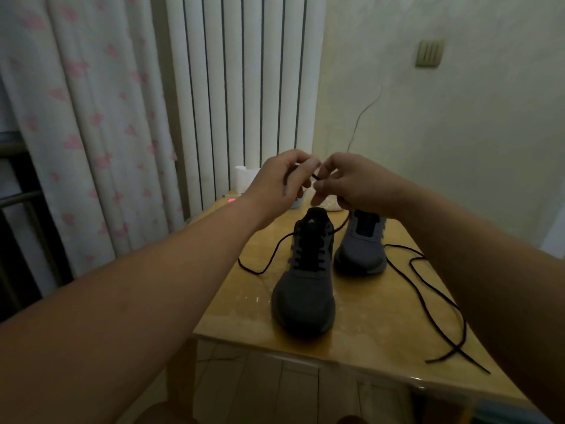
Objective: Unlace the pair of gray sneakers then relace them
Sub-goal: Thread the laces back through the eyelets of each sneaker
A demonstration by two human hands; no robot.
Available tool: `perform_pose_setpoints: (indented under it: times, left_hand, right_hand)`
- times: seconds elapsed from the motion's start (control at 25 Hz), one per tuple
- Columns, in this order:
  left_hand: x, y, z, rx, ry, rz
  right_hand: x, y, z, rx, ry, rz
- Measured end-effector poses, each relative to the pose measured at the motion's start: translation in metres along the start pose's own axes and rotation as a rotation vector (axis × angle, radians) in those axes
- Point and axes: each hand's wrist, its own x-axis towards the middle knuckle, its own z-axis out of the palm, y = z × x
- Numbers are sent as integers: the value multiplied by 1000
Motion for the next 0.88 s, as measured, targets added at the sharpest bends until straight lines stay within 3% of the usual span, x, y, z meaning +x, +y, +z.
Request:
perform_pose_setpoints:
  times: [0.24,0.32,0.48,0.64,0.76,0.88]
  left_hand:
    - [12,-29,-1,-255,145,-280]
    - [14,-34,-3,-223,103,-282]
    - [23,-35,-4,-116,-12,-255]
    - [38,-43,-12,-157,96,-276]
    - [42,-50,-8,-99,-4,-250]
    - [44,-52,3,-58,-39,-223]
  right_hand:
    - [11,34,13,-120,-5,131]
    - [19,34,17,-125,-13,111]
    - [39,18,23,167,-56,51]
    - [44,22,16,19,-61,109]
    - [48,27,17,133,-85,125]
    - [56,32,20,160,14,110]
